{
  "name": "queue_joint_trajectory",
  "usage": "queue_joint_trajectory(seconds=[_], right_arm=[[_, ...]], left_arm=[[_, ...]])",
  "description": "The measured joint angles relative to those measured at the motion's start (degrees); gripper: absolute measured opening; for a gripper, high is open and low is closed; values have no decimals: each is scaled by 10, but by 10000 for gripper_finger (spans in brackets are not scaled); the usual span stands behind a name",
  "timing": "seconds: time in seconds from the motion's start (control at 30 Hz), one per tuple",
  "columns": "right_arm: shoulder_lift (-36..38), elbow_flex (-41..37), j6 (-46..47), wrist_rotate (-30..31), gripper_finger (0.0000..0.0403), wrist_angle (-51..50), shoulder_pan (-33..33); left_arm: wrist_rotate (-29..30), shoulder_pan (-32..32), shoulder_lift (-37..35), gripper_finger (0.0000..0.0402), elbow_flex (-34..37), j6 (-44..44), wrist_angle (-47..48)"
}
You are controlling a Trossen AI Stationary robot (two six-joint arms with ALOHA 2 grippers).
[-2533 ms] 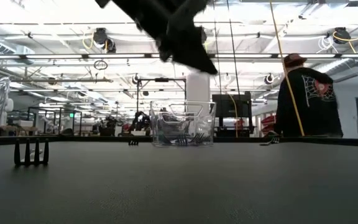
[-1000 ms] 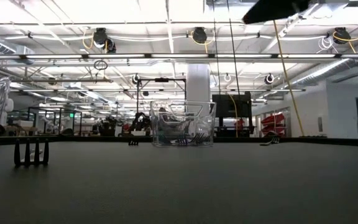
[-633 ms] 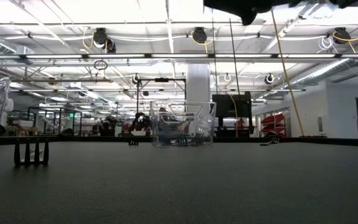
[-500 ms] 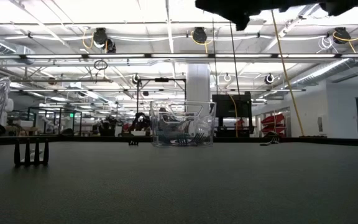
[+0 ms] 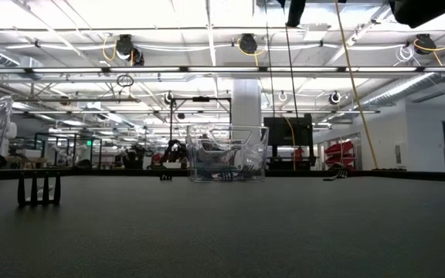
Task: Sort silverware by color (type)
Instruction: Put the black fork into the bottom left transparent bin
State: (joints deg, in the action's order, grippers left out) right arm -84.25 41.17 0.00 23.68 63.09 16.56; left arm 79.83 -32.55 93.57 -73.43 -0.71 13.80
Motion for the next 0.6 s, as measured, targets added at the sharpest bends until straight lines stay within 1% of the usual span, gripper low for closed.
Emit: queue_joint_trajectory(seconds=[0.2, 0.27, 0.37, 0.43, 0.6], right_arm=[[1, 0, 30, 0, 119, 1, 0], [1, 0, 32, 0, 119, 4, 0], [1, 0, 39, -1, 119, 4, 0], [1, 0, 39, -12, 119, 4, 0], [1, 0, 45, -14, 119, 6, 0]], left_arm=[[0, -3, 32, 6, 0, 133, -140], [0, -6, 40, 6, 0, 169, -170], [1, -6, 47, 6, 0, 194, -195], [1, -5, 48, 6, 0, 197, -193], [2, -4, 48, 6, 0, 196, -192]])
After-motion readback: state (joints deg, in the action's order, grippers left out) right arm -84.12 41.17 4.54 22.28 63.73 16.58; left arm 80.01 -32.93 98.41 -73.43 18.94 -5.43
